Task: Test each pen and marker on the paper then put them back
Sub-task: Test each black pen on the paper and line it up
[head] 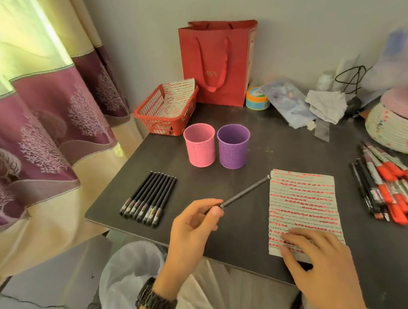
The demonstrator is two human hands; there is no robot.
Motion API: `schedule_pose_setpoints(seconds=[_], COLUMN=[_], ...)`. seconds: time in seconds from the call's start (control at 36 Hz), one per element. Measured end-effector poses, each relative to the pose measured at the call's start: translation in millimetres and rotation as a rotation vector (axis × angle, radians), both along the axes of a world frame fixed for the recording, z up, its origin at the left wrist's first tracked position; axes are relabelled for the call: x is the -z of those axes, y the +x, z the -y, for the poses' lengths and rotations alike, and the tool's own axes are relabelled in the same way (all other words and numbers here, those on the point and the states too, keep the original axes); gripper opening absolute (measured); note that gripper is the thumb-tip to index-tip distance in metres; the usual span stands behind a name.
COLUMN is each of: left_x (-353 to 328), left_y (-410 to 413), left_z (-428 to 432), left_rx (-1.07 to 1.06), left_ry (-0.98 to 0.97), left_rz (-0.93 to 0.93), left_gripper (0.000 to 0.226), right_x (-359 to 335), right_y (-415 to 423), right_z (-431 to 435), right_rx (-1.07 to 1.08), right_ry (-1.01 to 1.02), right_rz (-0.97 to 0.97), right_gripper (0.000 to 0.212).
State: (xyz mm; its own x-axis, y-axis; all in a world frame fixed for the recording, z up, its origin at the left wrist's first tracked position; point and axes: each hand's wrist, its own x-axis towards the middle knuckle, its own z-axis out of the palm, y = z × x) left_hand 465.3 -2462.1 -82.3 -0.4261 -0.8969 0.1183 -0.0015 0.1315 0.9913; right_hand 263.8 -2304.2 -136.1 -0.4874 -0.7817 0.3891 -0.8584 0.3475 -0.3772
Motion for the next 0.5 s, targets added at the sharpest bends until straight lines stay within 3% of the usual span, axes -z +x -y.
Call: schedule_pose_setpoints(seconds=[0.17,0.28,0.42,0.5], left_x=[-17,-12,11,21], left_y=[85,126,138,135], left_z=[57,97,121,121], left_rx=[-0.468,-0.706,-0.743,-0.727], left_ry=[-0.134,-0.244,-0.271,-0.256], left_rz=[0.115,0.391,0.702,0.788], left_gripper=[0.012,0.015,0.020,0.021], right_x=[-10,-19,-24,-19], right_y=[10,32,67,83], right_z=[7,25,54,69], right_rx=[0.058,-0.008,-0.188,-0.273], right_ry=[-0.074,-0.142,-0.118,-0.055], right_rz=[-0.031,-0.002,0.078,0.095], right_gripper=[0.044,0.022,0.016,0.029])
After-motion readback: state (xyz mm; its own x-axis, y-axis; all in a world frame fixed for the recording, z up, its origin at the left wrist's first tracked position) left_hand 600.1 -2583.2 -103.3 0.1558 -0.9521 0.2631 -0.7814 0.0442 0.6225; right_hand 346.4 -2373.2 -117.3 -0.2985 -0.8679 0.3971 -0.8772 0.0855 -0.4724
